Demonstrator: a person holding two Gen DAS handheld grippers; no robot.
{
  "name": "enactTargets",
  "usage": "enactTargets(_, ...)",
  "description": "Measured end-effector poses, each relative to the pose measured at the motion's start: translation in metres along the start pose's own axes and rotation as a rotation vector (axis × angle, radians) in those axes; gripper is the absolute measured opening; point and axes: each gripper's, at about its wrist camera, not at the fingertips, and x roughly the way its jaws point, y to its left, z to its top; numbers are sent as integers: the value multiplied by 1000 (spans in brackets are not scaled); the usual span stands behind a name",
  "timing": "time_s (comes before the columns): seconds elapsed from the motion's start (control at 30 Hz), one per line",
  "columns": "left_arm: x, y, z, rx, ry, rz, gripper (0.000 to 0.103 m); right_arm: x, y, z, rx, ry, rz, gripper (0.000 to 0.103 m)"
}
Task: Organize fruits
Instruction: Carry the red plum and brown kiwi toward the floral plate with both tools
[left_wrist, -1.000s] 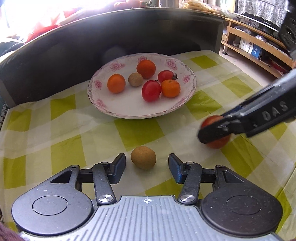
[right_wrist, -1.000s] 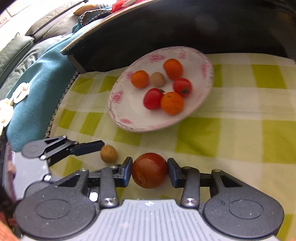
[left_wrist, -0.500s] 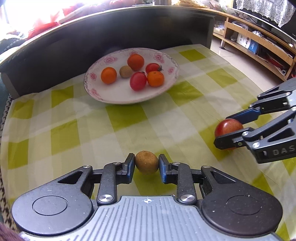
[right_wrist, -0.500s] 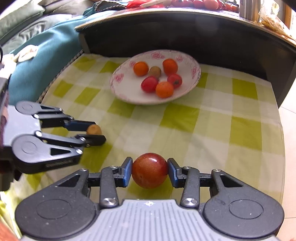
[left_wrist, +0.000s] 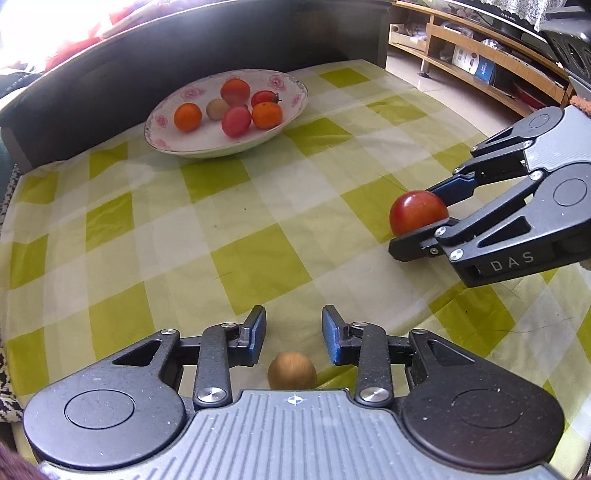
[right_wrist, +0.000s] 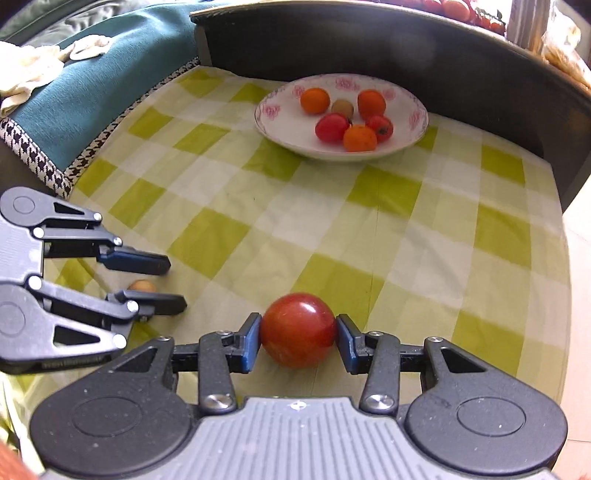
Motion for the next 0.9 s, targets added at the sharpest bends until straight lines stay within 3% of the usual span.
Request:
enactTargets(0.37,-30,8,-12,-96,-25,60,53,-1,0,-2,-28,-3,-12,44)
enactTargets(0.63,-13,3,-22,-117,34,90,53,-3,3,-3,-40,8,-19,44)
enactTargets(0.9,-11,1,-18,-133,24,78,52,-2,1,-2,-46,21,-8,44)
